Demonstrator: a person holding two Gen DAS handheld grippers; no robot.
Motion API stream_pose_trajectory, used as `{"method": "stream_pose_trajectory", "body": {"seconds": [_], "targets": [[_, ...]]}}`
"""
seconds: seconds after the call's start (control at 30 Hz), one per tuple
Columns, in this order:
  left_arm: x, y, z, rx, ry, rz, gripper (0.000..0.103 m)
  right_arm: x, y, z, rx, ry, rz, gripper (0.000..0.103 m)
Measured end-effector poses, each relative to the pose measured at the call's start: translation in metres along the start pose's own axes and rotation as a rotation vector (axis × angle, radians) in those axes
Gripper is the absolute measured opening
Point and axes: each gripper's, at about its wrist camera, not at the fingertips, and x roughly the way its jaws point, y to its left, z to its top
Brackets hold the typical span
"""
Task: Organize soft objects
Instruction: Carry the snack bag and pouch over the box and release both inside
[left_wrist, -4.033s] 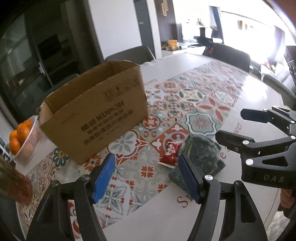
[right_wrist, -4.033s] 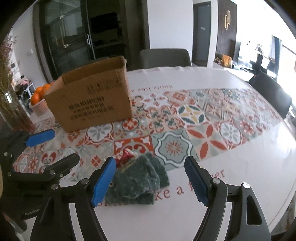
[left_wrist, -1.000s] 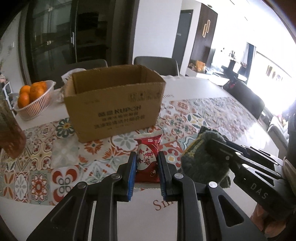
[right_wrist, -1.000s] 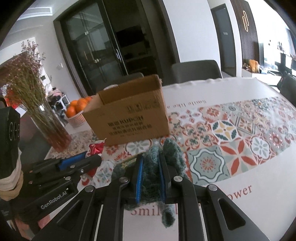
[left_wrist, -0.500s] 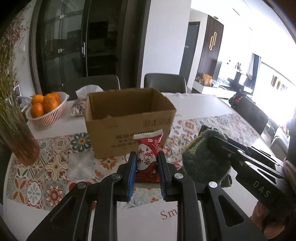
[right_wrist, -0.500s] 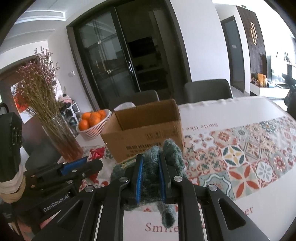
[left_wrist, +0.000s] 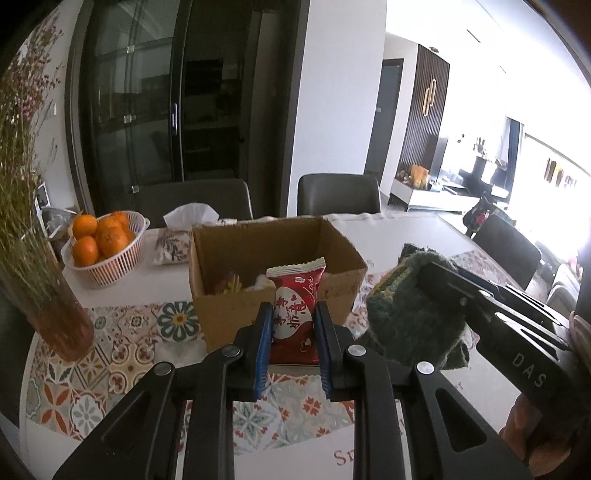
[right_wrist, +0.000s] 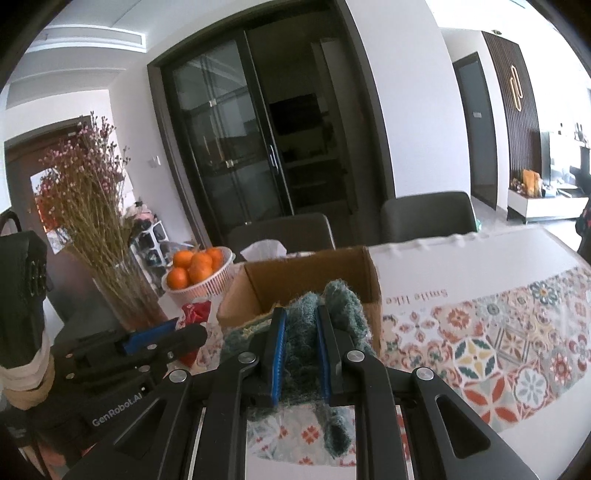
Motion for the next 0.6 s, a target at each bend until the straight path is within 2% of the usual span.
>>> {"method": "stream_pose_trajectory", "body": {"seconds": [0.6], "targets": [[0.029, 0.029, 0.050, 0.011, -0.026, 0.043, 0.023, 0.036, 0.013, 0.062, -0.063, -0.061, 0.016, 0.017]]}}
